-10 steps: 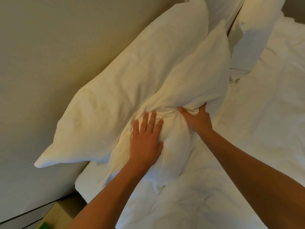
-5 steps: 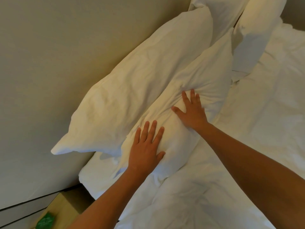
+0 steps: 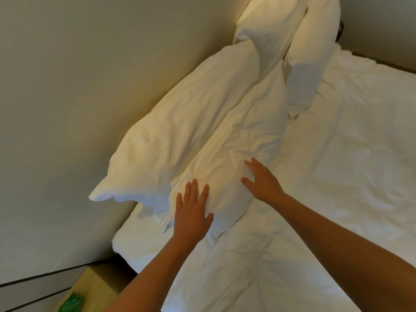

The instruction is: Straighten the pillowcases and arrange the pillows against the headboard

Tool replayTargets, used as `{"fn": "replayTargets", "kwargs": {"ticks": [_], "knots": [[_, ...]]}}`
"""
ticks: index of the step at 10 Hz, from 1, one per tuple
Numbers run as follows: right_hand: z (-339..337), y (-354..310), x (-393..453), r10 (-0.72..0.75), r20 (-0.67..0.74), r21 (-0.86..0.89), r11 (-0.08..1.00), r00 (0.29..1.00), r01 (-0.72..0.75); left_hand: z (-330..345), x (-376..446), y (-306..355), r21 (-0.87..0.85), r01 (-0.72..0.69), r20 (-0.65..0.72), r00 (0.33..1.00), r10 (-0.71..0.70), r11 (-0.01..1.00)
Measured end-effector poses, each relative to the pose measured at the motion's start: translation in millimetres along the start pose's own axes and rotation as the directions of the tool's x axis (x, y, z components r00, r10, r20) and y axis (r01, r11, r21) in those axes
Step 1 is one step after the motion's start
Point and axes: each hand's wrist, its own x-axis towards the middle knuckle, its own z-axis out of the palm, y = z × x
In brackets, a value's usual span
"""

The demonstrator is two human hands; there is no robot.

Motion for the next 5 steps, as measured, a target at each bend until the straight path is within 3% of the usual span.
{"fn": "replayTargets", "kwargs": {"ticks": [3, 4, 5], "knots": [[-92.1, -4.7, -147.3, 0.107, 0.026, 0.293, 0.95, 0.994, -0.11, -1.4, -60.5, 20.7, -0.111, 0.022, 0.035, 0.999, -0.019, 0.994], [-145.3, -17.8, -209.3, 0.09, -0.037, 0.381, 0.922, 0.995, -0.07, 6.9, -88.2, 31.2, -0.208, 0.048, 0.067, 0.997, -0.034, 0.977], [-199.2, -32.9, -281.9, 0.03, -0.215, 0.503, 0.86, 0.976, 0.084, 38.6, -129.6, 43.2, -0.269, 0.133, 0.21, 0.975, -0.076, 0.954]]}}
